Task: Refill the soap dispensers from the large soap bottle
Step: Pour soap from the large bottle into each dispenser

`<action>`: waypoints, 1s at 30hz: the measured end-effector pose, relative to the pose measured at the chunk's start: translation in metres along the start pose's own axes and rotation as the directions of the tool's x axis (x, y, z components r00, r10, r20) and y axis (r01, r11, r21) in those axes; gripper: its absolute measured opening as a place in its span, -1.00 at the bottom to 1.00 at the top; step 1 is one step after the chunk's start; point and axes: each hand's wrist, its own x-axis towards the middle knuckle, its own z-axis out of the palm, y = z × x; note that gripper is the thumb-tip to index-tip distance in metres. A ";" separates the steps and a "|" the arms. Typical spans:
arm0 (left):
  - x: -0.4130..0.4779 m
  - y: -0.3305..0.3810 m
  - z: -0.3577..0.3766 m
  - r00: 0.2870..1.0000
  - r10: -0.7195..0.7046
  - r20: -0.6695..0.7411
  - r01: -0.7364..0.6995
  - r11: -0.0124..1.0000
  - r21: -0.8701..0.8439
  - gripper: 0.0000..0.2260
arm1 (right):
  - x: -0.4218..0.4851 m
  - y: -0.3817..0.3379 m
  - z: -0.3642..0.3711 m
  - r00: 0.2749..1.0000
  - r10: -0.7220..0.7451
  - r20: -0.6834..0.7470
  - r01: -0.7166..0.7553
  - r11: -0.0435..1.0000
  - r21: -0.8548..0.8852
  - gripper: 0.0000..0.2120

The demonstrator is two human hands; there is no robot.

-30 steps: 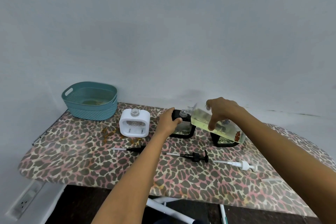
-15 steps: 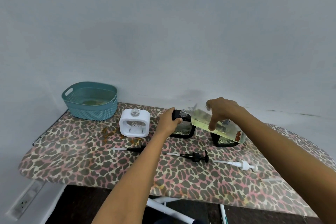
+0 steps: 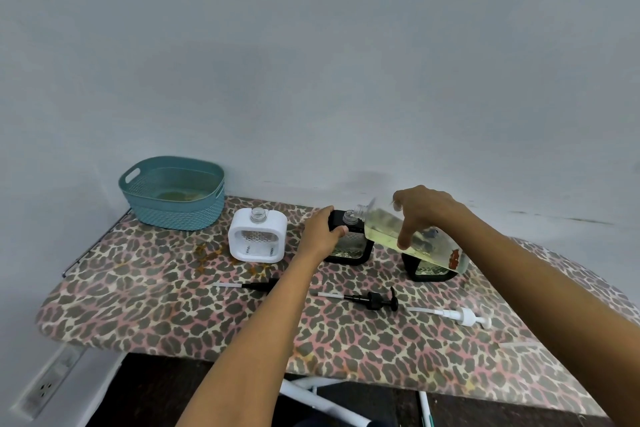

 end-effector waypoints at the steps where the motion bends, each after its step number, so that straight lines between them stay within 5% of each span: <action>1: 0.000 0.000 0.000 1.000 -0.002 0.003 0.002 1.000 0.001 -0.47 | 0.000 0.000 0.000 1.000 0.000 0.001 0.000 1.000 0.000 -0.22; 30: -0.001 0.000 -0.001 1.000 0.002 0.007 -0.002 1.000 -0.004 -0.47 | 0.004 -0.001 0.000 1.000 -0.009 -0.001 0.009 1.000 -0.005 -0.22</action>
